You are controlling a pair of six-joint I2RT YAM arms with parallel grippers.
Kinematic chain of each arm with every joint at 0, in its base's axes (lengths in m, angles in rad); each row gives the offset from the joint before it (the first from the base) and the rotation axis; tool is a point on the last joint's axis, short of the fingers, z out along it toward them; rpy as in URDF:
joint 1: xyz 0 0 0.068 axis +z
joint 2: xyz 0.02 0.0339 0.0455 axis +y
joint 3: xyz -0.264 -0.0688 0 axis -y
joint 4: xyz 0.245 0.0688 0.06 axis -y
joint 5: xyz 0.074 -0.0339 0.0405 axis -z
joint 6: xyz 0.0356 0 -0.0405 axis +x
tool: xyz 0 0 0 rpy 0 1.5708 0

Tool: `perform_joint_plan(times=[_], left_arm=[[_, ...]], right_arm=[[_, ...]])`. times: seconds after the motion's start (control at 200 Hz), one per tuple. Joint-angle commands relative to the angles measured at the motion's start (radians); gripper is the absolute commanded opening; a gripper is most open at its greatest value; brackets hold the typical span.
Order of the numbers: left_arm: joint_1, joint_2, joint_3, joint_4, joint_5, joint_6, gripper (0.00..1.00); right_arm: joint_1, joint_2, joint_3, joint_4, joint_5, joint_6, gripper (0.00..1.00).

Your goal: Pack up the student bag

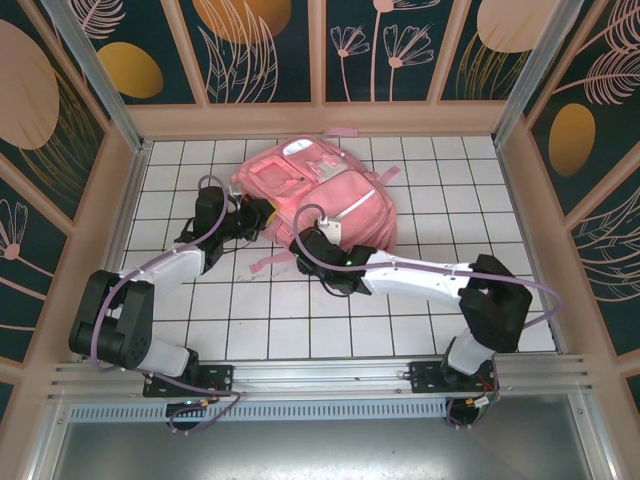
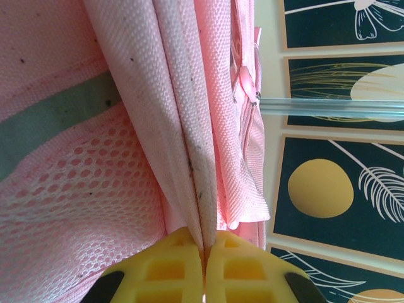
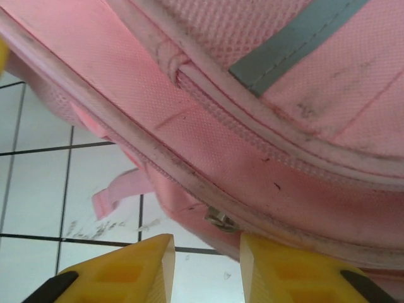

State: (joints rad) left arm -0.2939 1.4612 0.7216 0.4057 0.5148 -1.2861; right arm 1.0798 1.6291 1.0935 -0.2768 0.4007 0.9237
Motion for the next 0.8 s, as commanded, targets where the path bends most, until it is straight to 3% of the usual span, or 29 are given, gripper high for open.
perform_joint_plan(times=[0.0,0.355,0.626,0.796], left_arm=[[-0.009,-0.048,0.002,0.096,0.074,-0.023,0.00],[-0.009,-0.034,0.004,0.108,0.111,-0.023,0.00],[-0.010,-0.016,0.009,0.116,0.127,-0.018,0.00],[-0.010,0.000,0.015,0.109,0.118,-0.009,0.00]], right_arm=[[-0.001,0.034,0.053,-0.042,0.080,0.069,0.32],[-0.085,0.081,0.081,-0.010,0.123,0.013,0.28],[-0.115,0.163,0.192,-0.089,0.234,-0.011,0.19],[-0.114,0.164,0.207,-0.162,0.278,-0.009,0.08]])
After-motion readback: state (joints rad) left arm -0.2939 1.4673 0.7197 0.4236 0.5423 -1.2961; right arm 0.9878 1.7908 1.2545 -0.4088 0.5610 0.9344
